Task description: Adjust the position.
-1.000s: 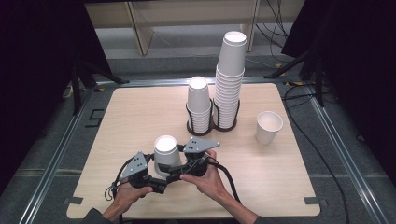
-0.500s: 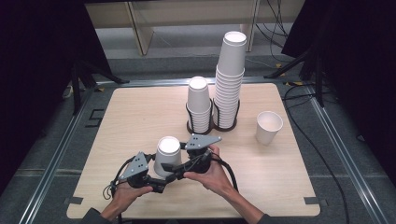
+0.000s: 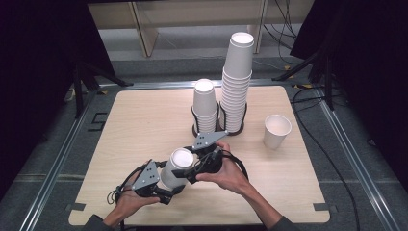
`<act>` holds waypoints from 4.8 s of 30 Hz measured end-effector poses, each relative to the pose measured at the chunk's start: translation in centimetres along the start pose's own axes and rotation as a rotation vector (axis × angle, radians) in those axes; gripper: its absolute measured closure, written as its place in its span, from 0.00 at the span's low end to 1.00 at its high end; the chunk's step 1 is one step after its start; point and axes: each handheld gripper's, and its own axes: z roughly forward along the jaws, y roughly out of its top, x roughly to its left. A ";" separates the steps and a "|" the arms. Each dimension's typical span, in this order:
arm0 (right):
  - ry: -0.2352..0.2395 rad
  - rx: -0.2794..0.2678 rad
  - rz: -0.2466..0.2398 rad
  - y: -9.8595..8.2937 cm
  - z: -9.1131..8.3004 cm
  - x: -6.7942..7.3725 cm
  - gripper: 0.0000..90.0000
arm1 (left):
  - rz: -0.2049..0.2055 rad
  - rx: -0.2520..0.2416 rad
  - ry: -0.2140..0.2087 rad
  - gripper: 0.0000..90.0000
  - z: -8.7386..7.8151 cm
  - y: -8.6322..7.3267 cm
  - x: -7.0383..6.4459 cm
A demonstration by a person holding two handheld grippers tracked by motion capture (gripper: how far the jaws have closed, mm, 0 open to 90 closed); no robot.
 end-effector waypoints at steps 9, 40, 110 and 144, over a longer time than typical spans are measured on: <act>0.026 0.065 0.033 -0.2 0.4 0.3 0.24 | 0.049 0.043 -0.021 0.11 -0.1 0.0 -0.2; 0.032 -0.275 0.168 0.0 -3.8 -2.7 0.26 | -0.133 -0.260 0.029 0.16 -1.5 0.2 1.0; 0.070 0.302 -0.214 -0.1 -2.4 -0.1 0.18 | 0.008 0.012 -0.142 0.10 -0.7 0.4 -0.1; 0.115 0.459 -0.311 -0.7 -0.7 1.0 0.23 | 0.052 0.047 -0.178 0.08 -0.6 0.5 -0.3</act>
